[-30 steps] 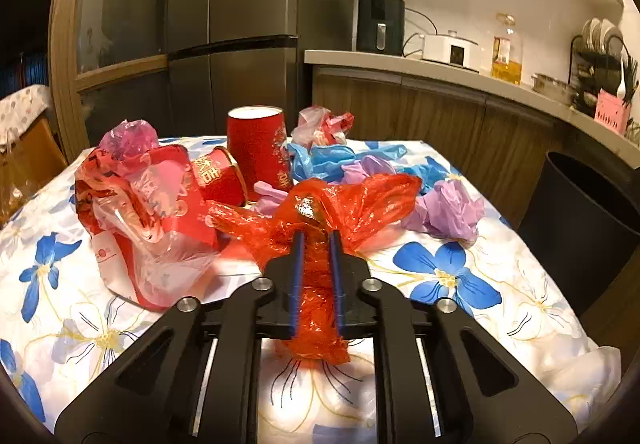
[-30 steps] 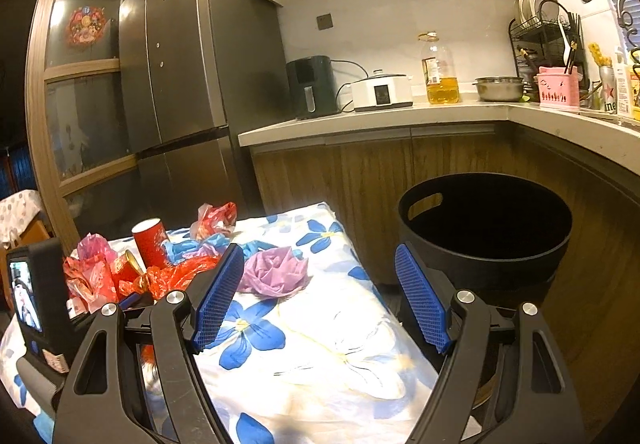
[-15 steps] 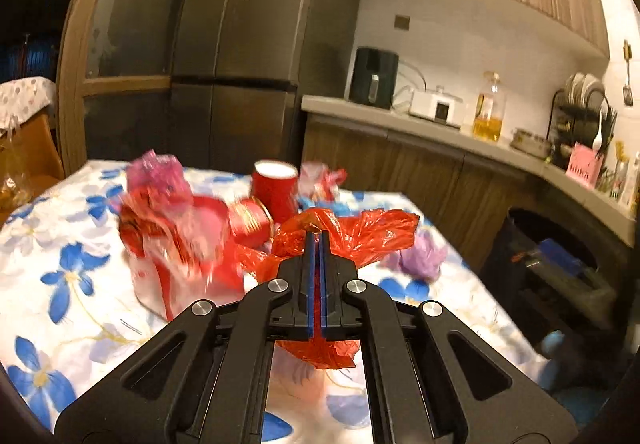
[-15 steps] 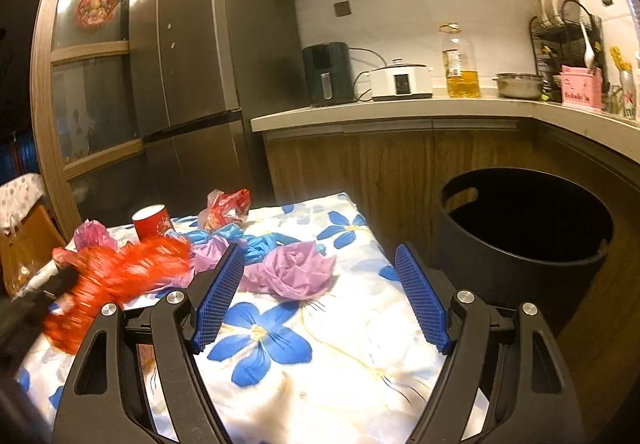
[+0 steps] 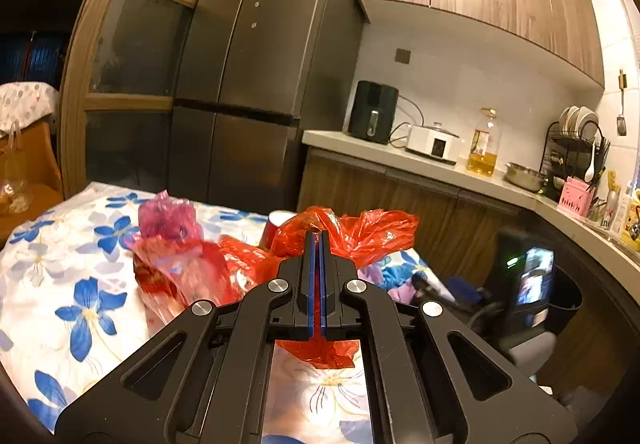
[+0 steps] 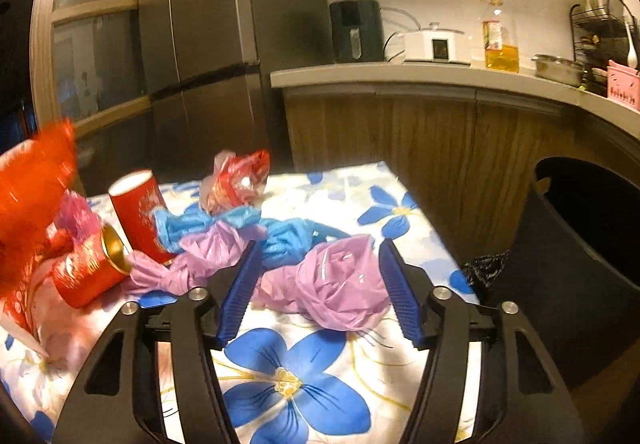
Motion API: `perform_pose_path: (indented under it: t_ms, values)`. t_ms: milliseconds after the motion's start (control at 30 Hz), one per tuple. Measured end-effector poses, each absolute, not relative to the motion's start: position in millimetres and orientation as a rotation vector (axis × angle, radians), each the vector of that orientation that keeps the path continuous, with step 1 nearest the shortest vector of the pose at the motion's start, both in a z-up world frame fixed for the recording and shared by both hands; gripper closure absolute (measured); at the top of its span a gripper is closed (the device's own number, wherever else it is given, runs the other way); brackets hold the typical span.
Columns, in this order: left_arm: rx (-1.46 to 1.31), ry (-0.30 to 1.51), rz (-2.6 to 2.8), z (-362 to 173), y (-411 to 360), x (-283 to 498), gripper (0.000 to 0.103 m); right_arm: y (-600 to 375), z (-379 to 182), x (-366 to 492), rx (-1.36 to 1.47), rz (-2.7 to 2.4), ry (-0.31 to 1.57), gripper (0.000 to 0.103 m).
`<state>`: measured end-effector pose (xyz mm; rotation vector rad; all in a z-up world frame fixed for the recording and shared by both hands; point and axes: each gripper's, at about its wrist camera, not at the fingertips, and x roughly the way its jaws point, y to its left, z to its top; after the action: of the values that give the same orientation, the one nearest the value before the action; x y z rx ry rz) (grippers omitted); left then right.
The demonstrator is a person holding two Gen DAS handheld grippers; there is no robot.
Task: Collect trash
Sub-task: 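Grasp the pink plastic bag with the right gripper, then carry the red bag and pink bag over the black bin with both grippers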
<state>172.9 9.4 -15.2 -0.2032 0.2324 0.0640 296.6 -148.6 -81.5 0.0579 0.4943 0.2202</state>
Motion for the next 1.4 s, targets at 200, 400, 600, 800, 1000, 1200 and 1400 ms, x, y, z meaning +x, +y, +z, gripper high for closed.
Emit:
perform_pose_path:
  t_ms: [200,400,600,800,1000,1200,1400]
  values:
    - [-0.223,0.219,0.072,-13,19,176,0.103,-145,-101,312,0.055,0.222,0.589,0.070]
    - [-0.224,0.223,0.075,-13,20,177,0.103,-143,-102,314,0.054,0.245,0.611,0.098]
    - [-0.220,0.218,0.080,-8,20,174,0.103,-156,-80,293,0.101,0.271,0.537,0.100]
    - [-0.216,0.216,0.085,-5,18,170,0.103,-170,-55,253,0.122,0.301,0.474,0.101]
    - [-0.208,0.231,0.063,-3,9,166,0.103,-185,-32,221,0.140,0.309,0.412,0.101]
    - [-0.204,0.231,0.045,1,-2,156,0.103,-200,-16,198,0.142,0.297,0.365,0.101]
    - [-0.199,0.227,0.004,7,-20,154,0.103,-219,-6,181,0.145,0.266,0.327,0.101]
